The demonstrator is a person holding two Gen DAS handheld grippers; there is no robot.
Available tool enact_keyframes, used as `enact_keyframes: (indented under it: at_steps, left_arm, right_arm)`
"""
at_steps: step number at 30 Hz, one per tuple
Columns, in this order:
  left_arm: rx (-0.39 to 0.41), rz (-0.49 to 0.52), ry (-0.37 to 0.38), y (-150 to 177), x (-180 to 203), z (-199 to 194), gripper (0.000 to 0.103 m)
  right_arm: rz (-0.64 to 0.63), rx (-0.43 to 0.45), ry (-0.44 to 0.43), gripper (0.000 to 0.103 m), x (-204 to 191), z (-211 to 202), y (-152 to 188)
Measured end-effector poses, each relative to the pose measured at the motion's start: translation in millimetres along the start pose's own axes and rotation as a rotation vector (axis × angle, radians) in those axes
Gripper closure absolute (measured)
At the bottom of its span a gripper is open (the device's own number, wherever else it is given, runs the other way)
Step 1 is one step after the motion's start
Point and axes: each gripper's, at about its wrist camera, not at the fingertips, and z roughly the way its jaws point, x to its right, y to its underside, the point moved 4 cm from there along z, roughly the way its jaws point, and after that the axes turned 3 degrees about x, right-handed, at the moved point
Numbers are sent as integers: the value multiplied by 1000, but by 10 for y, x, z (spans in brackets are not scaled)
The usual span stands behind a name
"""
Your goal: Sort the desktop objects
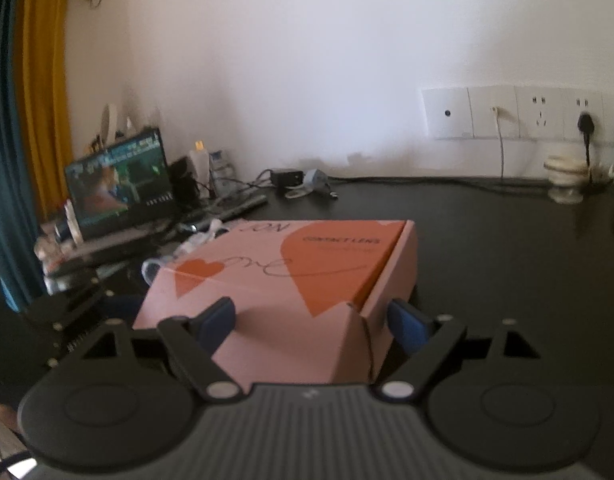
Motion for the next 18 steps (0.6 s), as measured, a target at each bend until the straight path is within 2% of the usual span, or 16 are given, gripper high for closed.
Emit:
enact_keyframes:
  at_steps: [3, 7, 13, 18]
  left_arm:
    - [13, -23, 2, 3, -51, -48, 0]
    - [22, -45, 31, 21, -70, -78, 0]
    - [27, -62, 47, 44, -85, -56, 0]
    - [33, -65, 28, 13, -141, -32, 0]
  right_arm:
    - [-92, -5, 35, 19, -89, -23, -20]
    - [-138, -30, 48, 19, -133, -12, -27]
    - [-132, -56, 67, 19, -129, 38, 5]
    - [-117, -46, 59, 19, -144, -5, -25]
